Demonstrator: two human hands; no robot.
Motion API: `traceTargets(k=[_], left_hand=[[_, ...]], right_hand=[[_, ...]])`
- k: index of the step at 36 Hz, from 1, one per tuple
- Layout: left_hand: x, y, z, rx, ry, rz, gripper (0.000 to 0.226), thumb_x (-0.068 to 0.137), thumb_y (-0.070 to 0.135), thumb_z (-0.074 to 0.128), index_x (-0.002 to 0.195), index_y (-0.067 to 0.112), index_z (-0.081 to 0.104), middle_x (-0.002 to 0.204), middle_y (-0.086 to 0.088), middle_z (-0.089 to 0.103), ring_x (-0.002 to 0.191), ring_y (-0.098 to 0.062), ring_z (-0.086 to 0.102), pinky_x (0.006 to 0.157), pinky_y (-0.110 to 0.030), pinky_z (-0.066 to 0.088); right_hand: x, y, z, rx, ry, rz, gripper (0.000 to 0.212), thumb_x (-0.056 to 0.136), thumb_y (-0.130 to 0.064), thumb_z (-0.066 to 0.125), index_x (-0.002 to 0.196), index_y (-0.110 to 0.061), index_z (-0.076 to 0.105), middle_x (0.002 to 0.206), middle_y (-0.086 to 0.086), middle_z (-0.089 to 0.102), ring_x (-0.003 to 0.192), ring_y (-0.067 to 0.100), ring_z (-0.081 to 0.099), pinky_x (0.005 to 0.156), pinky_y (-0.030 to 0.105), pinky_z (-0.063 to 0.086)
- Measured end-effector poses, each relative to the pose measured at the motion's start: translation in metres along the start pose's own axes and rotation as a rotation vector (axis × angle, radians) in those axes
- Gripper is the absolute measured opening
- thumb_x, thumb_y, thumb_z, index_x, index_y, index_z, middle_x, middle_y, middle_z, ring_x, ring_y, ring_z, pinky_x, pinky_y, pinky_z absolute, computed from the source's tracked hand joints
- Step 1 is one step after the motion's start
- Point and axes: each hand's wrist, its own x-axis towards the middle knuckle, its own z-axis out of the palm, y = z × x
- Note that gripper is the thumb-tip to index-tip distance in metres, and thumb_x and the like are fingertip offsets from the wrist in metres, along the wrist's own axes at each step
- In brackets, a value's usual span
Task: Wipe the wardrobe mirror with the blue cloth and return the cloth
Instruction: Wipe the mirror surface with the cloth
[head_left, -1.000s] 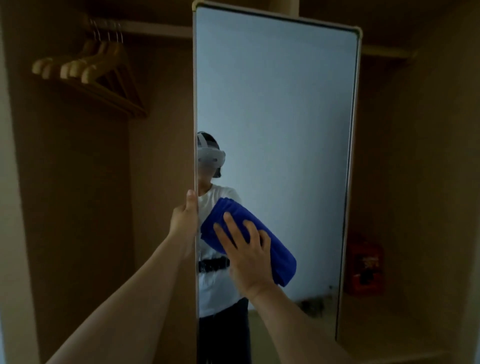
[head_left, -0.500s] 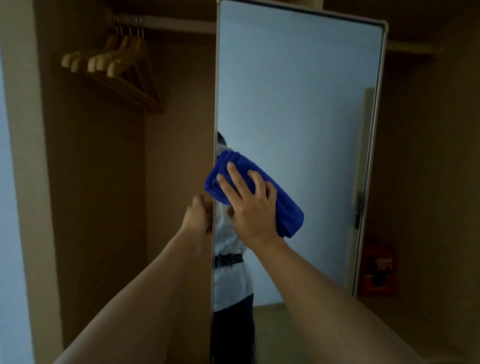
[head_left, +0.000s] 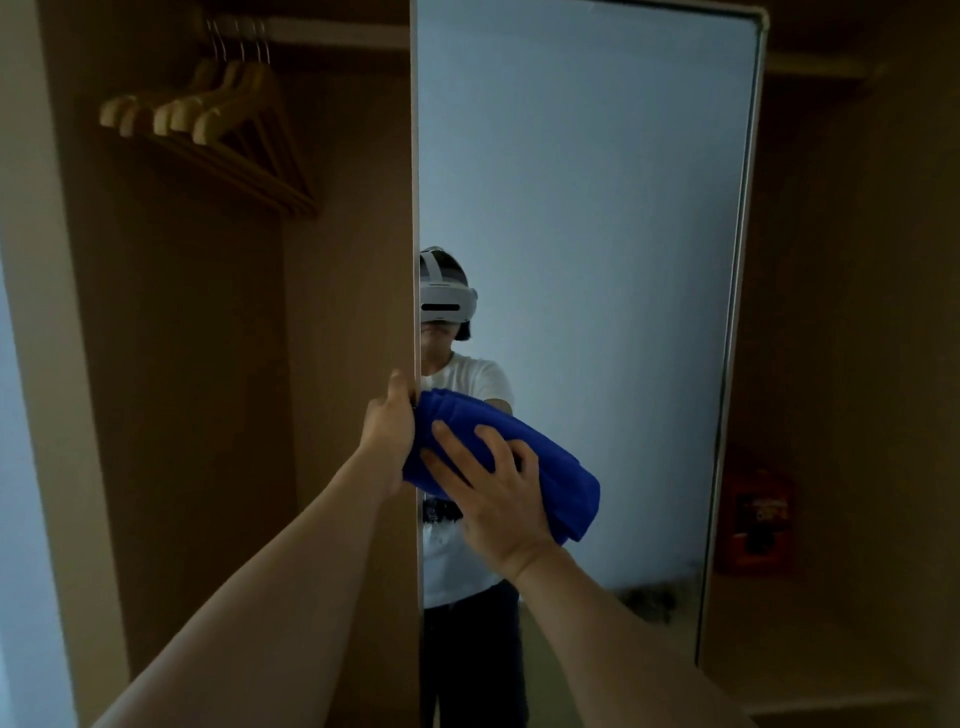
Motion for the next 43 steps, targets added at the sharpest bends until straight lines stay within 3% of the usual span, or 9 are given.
traceTargets(k=[5, 10, 16, 21, 29, 31, 35, 39, 43], left_hand=[[0.001, -0.002, 0.004, 0.009, 0.037, 0.008, 0.061, 0.093, 0.049, 0.035, 0.125, -0.002, 0.049, 0.082, -0.011, 0.058, 0.075, -0.024, 0.057, 0.075, -0.038, 0.047], [0.004, -0.003, 0.006, 0.062, 0.076, 0.041, 0.051, 0.096, 0.051, 0.031, 0.108, 0.010, 0.057, 0.079, -0.005, 0.058, 0.068, -0.016, 0.055, 0.057, -0.028, 0.041], [0.004, -0.004, 0.009, 0.071, 0.124, 0.053, 0.049, 0.096, 0.052, 0.031, 0.103, 0.012, 0.058, 0.078, -0.001, 0.056, 0.067, -0.014, 0.052, 0.059, -0.027, 0.040], [0.004, -0.008, 0.011, 0.033, 0.136, 0.094, 0.045, 0.097, 0.048, 0.033, 0.076, 0.017, 0.057, 0.069, -0.002, 0.055, 0.062, -0.015, 0.052, 0.061, -0.028, 0.044], [-0.001, -0.026, 0.011, 0.063, 0.151, 0.048, 0.049, 0.095, 0.056, 0.029, 0.080, 0.018, 0.056, 0.084, -0.007, 0.058, 0.081, -0.022, 0.057, 0.081, -0.035, 0.049], [-0.002, -0.026, 0.012, 0.071, 0.147, 0.033, 0.053, 0.095, 0.057, 0.028, 0.089, 0.015, 0.059, 0.089, -0.008, 0.061, 0.086, -0.023, 0.061, 0.086, -0.037, 0.050], [-0.005, -0.033, 0.007, 0.133, 0.102, 0.034, 0.055, 0.095, 0.059, 0.022, 0.086, 0.018, 0.058, 0.082, -0.005, 0.062, 0.074, -0.017, 0.059, 0.068, -0.029, 0.048], [-0.012, -0.045, 0.004, 0.152, 0.061, 0.039, 0.051, 0.097, 0.055, 0.020, 0.082, 0.020, 0.054, 0.078, -0.005, 0.059, 0.070, -0.014, 0.055, 0.063, -0.029, 0.043], [-0.013, -0.052, 0.003, 0.147, 0.054, 0.035, 0.054, 0.097, 0.054, 0.020, 0.088, 0.014, 0.054, 0.072, -0.002, 0.053, 0.063, -0.013, 0.049, 0.056, -0.026, 0.038]], right_hand=[[-0.011, 0.006, 0.000, -0.031, -0.073, -0.092, 0.057, 0.070, -0.017, 0.057, 0.126, -0.032, 0.059, 0.141, -0.006, 0.050, 0.117, 0.029, 0.041, 0.089, 0.042, 0.040], [-0.025, 0.010, 0.003, -0.047, -0.150, -0.192, 0.057, 0.076, -0.021, 0.051, 0.132, -0.031, 0.053, 0.145, -0.007, 0.046, 0.119, 0.027, 0.041, 0.089, 0.040, 0.046], [-0.037, 0.015, 0.002, -0.071, -0.205, -0.294, 0.048, 0.085, -0.021, 0.047, 0.131, -0.031, 0.056, 0.145, -0.008, 0.046, 0.117, 0.026, 0.043, 0.085, 0.040, 0.047], [-0.064, 0.013, 0.006, -0.045, -0.286, -0.397, 0.051, 0.080, -0.020, 0.053, 0.130, -0.029, 0.056, 0.145, -0.008, 0.045, 0.118, 0.025, 0.041, 0.085, 0.039, 0.047], [-0.077, 0.029, 0.002, -0.078, -0.394, -0.608, 0.050, 0.083, -0.028, 0.062, 0.132, -0.034, 0.055, 0.146, -0.011, 0.044, 0.120, 0.018, 0.053, 0.092, 0.037, 0.048], [-0.065, 0.033, -0.001, -0.083, -0.359, -0.597, 0.053, 0.080, -0.029, 0.066, 0.132, -0.034, 0.056, 0.145, -0.011, 0.045, 0.119, 0.019, 0.054, 0.092, 0.037, 0.048], [-0.030, 0.043, -0.009, -0.076, -0.223, -0.429, 0.055, 0.080, -0.024, 0.066, 0.133, -0.032, 0.054, 0.143, -0.007, 0.048, 0.117, 0.024, 0.055, 0.089, 0.040, 0.048], [0.004, 0.052, -0.019, -0.072, -0.111, -0.299, 0.056, 0.077, -0.015, 0.065, 0.131, -0.027, 0.057, 0.142, -0.003, 0.050, 0.113, 0.030, 0.056, 0.085, 0.043, 0.048], [0.000, 0.046, -0.015, -0.053, -0.052, -0.243, 0.057, 0.076, -0.011, 0.063, 0.132, -0.026, 0.057, 0.143, -0.003, 0.048, 0.117, 0.030, 0.038, 0.085, 0.043, 0.046]])
